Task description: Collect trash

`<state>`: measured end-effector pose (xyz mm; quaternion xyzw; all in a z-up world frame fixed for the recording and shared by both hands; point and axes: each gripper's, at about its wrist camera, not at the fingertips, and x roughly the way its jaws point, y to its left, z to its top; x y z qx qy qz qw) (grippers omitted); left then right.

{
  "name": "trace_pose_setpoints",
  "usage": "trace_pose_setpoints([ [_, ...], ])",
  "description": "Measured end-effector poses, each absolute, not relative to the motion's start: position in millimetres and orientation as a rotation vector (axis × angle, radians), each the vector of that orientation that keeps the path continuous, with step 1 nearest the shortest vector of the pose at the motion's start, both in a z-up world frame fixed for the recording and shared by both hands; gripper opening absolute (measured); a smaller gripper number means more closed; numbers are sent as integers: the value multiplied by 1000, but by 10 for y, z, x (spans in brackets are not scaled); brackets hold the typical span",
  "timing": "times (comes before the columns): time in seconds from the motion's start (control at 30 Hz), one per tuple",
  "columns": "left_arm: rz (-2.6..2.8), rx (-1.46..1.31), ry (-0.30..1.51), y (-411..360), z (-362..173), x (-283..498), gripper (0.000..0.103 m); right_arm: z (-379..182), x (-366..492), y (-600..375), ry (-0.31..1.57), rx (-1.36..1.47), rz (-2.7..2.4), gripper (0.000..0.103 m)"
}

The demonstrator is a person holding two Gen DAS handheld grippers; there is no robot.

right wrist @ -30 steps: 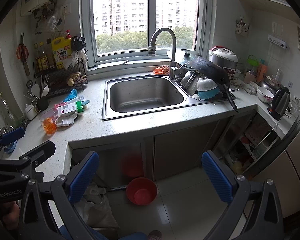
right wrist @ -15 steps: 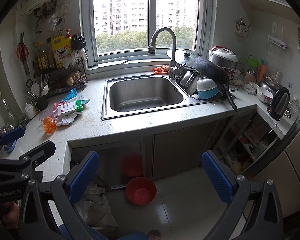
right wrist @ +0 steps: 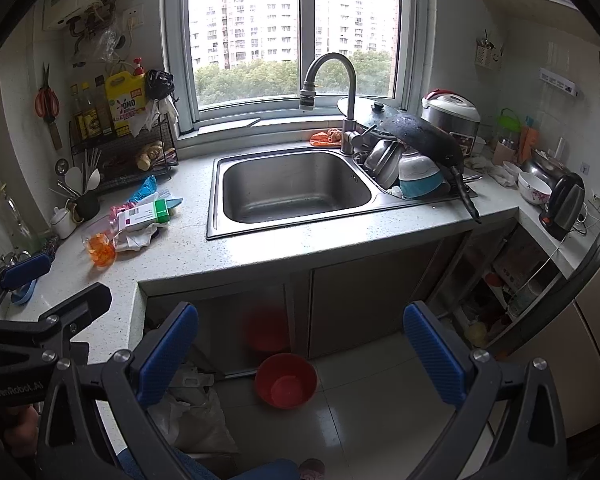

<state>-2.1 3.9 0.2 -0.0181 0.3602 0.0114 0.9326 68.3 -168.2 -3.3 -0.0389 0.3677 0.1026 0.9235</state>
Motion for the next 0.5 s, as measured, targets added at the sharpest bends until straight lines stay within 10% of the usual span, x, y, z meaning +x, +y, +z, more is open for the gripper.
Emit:
trace_pose_setpoints([
  [0.5,195,-81,769,591,57,290,103,14,1214,-1252,711,-172,447,103],
])
